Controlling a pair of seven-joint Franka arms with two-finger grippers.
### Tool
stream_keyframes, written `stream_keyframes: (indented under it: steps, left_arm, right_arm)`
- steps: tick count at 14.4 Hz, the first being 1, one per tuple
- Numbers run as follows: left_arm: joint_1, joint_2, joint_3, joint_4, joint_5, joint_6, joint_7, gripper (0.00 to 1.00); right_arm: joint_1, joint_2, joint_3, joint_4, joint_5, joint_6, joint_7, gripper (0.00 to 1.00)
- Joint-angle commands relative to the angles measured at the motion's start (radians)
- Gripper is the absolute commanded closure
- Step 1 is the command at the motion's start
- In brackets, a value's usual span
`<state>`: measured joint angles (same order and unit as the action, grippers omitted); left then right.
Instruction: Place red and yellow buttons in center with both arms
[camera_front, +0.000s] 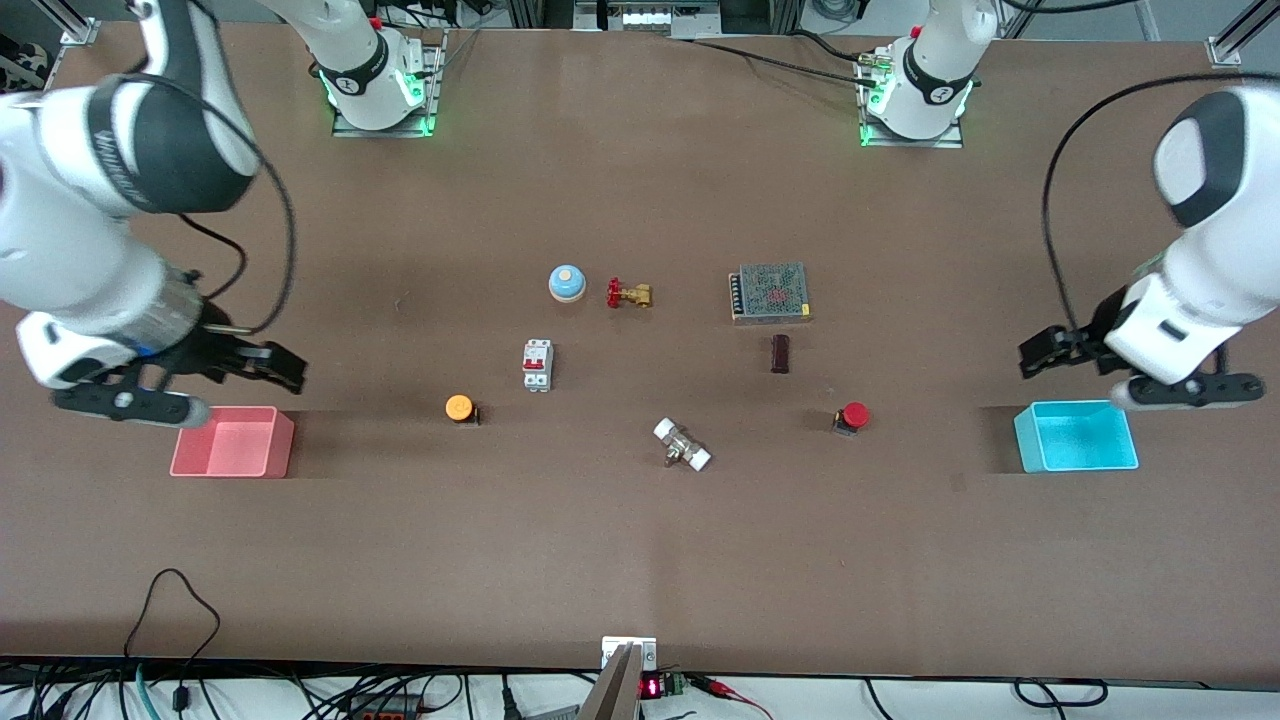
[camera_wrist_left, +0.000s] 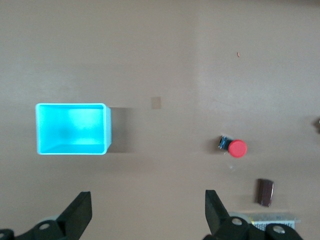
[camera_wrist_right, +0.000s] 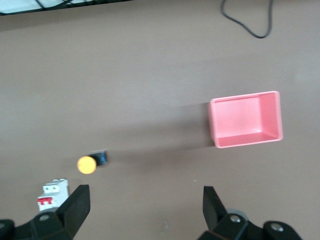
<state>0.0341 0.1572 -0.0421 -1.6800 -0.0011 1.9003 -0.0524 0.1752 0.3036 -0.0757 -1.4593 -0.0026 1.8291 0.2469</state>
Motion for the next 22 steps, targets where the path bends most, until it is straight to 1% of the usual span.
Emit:
stream_keyframes:
  steps: [1, 3, 4, 7, 12, 16, 22]
  left_arm:
    - [0.015, -0.077, -0.007, -0.023, 0.013, -0.044, 0.057, 0.0]
    - [0.015, -0.119, -0.01, -0.029, 0.015, -0.076, 0.057, 0.0]
    - [0.015, -0.134, -0.012, -0.032, 0.015, -0.082, 0.057, 0.0]
    - [0.016, -0.172, -0.013, -0.033, 0.015, -0.122, 0.104, 0.0]
    - [0.017, -0.194, -0.015, -0.04, 0.029, -0.125, 0.128, 0.0]
    - [0.018, -0.199, -0.016, -0.04, 0.039, -0.119, 0.111, 0.0]
    - [0.02, -0.211, -0.018, -0.041, 0.038, -0.119, 0.078, 0.0]
  right_arm:
    - [-0.081, -0.064, 0.014, -0.026, 0.01, -0.08, -0.061, 0.0]
    - [-0.121, -0.112, 0.013, -0.027, -0.002, -0.195, -0.139, 0.0]
    - [-0.134, -0.136, 0.013, -0.036, -0.005, -0.209, -0.162, 0.0]
    - [-0.155, -0.204, 0.013, -0.101, -0.005, -0.214, -0.262, 0.0]
    - [-0.154, -0.305, 0.014, -0.22, -0.01, -0.22, -0.281, 0.0]
    - [-0.155, -0.333, 0.014, -0.233, -0.013, -0.247, -0.285, 0.0]
    - [-0.166, -0.342, 0.014, -0.23, -0.013, -0.267, -0.293, 0.0]
